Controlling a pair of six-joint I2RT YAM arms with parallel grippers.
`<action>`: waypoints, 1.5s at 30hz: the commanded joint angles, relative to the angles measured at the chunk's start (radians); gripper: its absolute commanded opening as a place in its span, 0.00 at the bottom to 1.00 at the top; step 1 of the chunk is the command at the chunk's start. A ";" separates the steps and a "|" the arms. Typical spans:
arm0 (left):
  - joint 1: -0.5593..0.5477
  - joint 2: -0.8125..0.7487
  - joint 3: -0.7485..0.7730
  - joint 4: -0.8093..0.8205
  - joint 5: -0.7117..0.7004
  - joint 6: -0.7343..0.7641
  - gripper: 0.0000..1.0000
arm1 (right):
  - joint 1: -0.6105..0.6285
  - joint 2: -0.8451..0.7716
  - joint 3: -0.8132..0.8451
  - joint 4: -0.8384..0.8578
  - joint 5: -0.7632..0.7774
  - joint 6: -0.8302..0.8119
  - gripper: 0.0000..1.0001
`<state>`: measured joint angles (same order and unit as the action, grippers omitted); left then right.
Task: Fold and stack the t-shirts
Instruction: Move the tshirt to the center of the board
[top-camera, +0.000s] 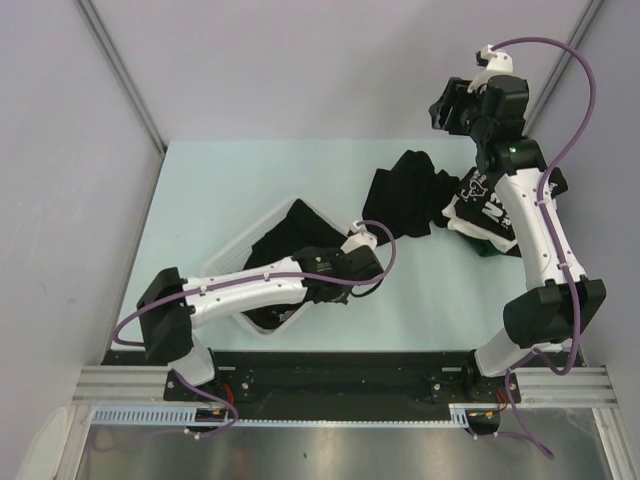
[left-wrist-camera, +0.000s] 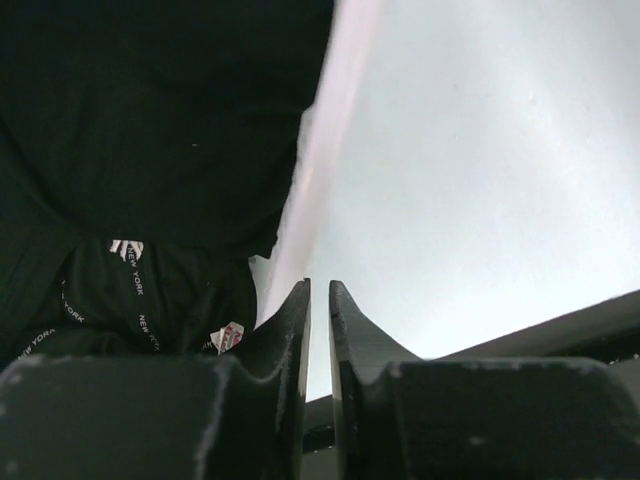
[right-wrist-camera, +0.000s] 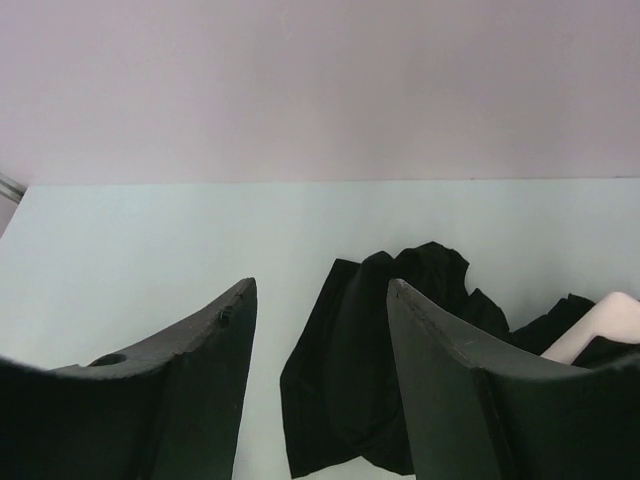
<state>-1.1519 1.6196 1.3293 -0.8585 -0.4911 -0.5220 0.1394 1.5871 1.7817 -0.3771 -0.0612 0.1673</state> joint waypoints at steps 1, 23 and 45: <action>-0.031 0.029 0.042 -0.020 -0.020 0.043 0.11 | -0.015 -0.044 -0.011 0.049 -0.015 0.020 0.60; 0.035 0.319 0.051 0.042 -0.141 0.137 0.00 | -0.034 -0.107 -0.102 0.076 -0.035 0.041 0.65; 0.282 0.634 0.617 0.018 -0.106 0.293 0.00 | -0.020 -0.154 -0.189 0.081 -0.028 0.034 0.68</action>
<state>-0.9237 2.2440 1.8496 -0.8375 -0.5884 -0.2584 0.1139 1.4704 1.5993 -0.3386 -0.0944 0.2089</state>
